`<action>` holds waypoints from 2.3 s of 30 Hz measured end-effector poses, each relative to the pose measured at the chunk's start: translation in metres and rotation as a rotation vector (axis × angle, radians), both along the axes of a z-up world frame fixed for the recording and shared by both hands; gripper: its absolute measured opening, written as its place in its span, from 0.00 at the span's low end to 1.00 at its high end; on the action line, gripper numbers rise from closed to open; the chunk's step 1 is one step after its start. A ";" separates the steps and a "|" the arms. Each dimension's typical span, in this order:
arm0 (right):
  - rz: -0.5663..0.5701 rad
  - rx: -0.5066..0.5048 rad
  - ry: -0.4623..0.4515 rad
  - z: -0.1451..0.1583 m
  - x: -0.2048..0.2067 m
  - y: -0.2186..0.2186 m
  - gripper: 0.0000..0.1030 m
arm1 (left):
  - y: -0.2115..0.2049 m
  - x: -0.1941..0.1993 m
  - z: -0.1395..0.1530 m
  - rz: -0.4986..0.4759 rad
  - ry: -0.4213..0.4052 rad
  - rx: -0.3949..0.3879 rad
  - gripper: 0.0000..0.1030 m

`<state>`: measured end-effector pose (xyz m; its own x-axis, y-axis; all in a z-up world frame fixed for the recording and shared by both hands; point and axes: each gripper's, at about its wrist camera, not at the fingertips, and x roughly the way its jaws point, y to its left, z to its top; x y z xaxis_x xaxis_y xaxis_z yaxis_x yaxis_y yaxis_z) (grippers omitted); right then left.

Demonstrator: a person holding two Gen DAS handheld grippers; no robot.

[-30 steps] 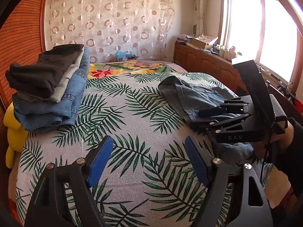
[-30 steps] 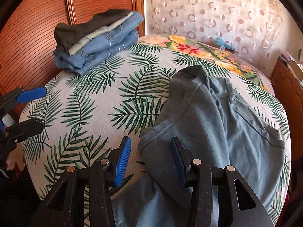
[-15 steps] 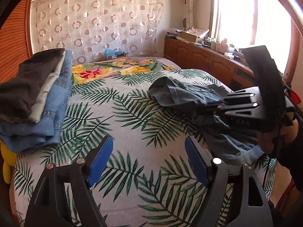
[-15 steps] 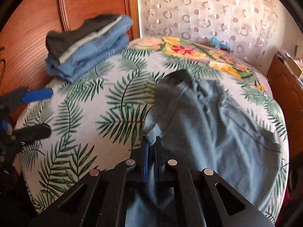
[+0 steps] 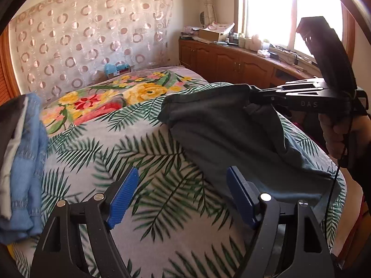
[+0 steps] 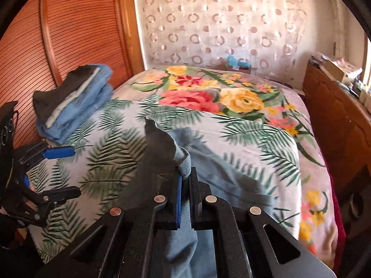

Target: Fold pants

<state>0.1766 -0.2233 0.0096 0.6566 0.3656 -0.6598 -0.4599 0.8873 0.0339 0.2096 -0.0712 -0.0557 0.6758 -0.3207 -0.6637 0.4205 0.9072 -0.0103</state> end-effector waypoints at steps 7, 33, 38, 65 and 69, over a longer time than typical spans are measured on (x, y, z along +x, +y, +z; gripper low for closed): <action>-0.063 -0.015 0.022 -0.015 0.022 -0.015 0.13 | -0.020 0.035 -0.003 -0.025 0.021 0.017 0.77; -0.040 -0.111 0.136 -0.051 0.055 -0.002 0.28 | -0.028 0.072 -0.039 -0.046 0.123 0.036 0.77; -0.042 -0.111 0.109 -0.050 0.054 -0.010 0.06 | -0.026 0.075 -0.040 -0.047 0.139 0.020 0.77; -0.216 -0.041 0.092 -0.046 0.061 -0.064 0.24 | -0.017 0.081 -0.025 -0.032 0.163 -0.072 0.61; -0.218 -0.046 0.095 -0.047 0.064 -0.070 0.07 | -0.023 0.092 -0.012 -0.046 0.141 -0.062 0.50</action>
